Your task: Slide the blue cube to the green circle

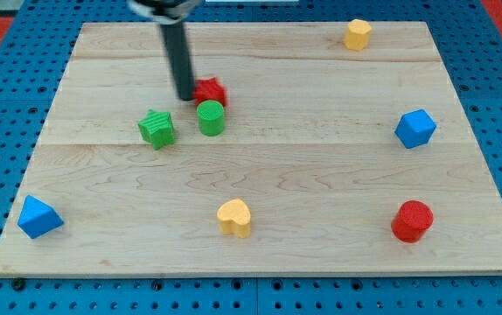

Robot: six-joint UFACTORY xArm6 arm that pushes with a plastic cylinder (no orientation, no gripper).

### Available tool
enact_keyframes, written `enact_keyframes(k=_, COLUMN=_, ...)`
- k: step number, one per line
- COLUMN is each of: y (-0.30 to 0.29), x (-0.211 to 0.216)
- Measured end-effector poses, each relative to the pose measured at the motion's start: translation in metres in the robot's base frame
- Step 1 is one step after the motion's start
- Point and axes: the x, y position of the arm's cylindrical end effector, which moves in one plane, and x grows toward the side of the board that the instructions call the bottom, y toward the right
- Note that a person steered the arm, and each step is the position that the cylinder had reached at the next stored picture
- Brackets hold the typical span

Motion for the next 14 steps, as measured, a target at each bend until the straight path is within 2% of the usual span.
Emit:
enact_keyframes(k=1, y=0.07, x=-0.004)
enact_keyframes(k=3, y=0.248, x=0.01)
enact_keyframes(k=4, y=0.293, x=-0.013)
enact_keyframes(k=5, y=0.398, x=-0.002)
enact_keyframes(k=6, y=0.362, x=0.048)
enact_keyframes(k=7, y=0.285, x=0.08)
enact_keyframes(k=8, y=0.199, x=0.087)
enact_keyframes(k=9, y=0.205, x=0.123)
enact_keyframes(k=10, y=0.186, x=0.154)
enact_keyframes(k=11, y=0.113, x=0.142)
enact_keyframes(k=12, y=0.111, x=0.134)
enact_keyframes(k=13, y=0.17, x=0.144)
enact_keyframes(k=14, y=0.139, x=0.111)
